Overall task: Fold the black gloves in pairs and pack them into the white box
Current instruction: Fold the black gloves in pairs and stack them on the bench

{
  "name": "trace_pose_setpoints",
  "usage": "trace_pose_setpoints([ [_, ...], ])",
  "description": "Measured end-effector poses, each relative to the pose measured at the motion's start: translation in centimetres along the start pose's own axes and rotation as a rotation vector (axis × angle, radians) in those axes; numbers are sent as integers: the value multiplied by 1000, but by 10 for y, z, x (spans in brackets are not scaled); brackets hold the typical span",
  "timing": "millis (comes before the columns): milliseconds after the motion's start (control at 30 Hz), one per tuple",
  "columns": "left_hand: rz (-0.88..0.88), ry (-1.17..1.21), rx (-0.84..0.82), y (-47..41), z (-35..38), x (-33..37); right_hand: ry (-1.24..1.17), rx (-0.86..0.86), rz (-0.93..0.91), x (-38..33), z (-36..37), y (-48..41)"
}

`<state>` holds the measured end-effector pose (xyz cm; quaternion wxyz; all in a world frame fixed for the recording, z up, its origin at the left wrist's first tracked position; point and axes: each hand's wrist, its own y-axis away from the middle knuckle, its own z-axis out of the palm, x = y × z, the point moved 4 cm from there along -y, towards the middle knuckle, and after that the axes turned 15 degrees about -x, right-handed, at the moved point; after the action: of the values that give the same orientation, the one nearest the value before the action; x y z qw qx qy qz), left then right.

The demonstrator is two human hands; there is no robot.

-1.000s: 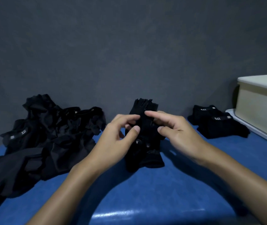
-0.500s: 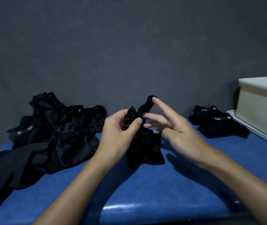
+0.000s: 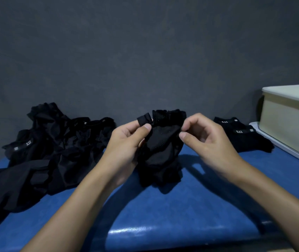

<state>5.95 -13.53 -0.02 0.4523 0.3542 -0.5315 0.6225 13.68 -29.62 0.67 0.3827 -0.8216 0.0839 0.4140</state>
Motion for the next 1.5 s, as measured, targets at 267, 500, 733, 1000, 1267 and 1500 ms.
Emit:
trace_pose_setpoints([
  [267,-220,-74,-56,-2,8,-20,29,51,141,6,-19,22],
  [500,-160,-345,-99,-14,34,-39,8,49,343,27,-41,47],
  [733,-113,-1052,-106,-19,31,-56,344,-64,577,53,-52,71],
  [1000,-322,-1467,-350,2,9,-70,627,-221,738,57,-52,85],
  [1267,-69,-1426,-293,-7,32,-58,495,-244,479,42,-55,100],
  [1500,-132,-1488,-441,-9,47,-77,563,-232,402,42,-52,109],
])
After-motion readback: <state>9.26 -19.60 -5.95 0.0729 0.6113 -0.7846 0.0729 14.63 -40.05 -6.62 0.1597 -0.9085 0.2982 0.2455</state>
